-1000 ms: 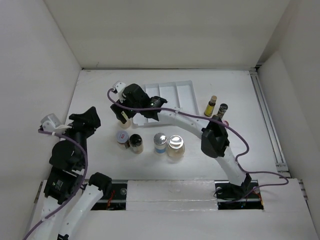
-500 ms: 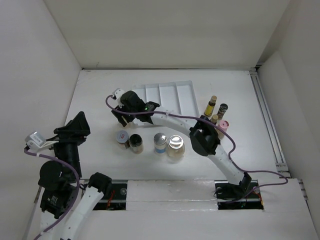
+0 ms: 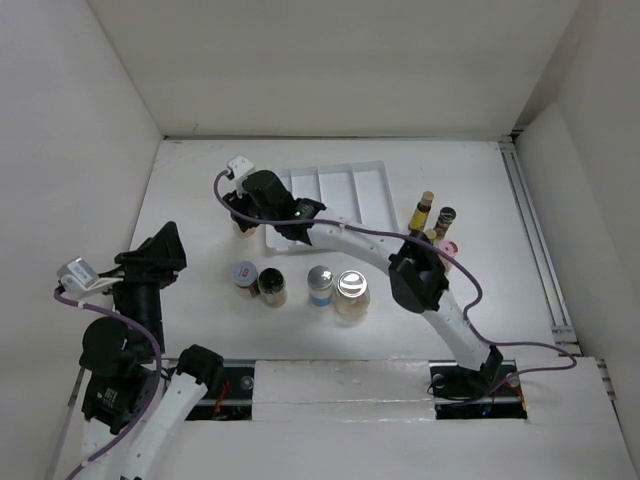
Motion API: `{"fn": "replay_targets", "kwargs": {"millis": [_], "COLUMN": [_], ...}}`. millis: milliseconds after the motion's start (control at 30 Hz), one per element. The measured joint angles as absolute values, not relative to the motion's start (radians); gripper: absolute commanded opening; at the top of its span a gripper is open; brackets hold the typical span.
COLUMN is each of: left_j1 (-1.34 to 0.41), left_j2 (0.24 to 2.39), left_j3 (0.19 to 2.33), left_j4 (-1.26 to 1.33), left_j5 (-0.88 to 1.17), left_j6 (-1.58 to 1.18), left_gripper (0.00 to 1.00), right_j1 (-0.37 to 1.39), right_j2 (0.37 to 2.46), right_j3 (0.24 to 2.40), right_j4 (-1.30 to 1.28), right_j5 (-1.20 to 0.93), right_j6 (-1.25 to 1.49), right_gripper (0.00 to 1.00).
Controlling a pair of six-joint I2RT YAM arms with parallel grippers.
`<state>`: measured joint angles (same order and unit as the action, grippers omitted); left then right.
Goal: Organize the condiment bottles
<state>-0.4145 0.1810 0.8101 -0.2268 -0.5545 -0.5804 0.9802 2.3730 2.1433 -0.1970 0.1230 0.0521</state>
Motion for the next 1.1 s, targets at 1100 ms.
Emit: {"fn": "replay_targets", "kwargs": {"millis": [1100], "left_j1": [-0.414], "left_j2": [0.222], "left_j3": [0.809], "left_j4": [-0.216], "left_j5": [-0.495], "left_j6": [-0.574], "left_gripper": [0.71], "right_j1": [0.723], "right_j2": [2.449], "right_j3": [2.287], "right_j4": [-0.164], "right_j5": [0.07], "right_j6": [0.158], "right_gripper": [0.39]}}
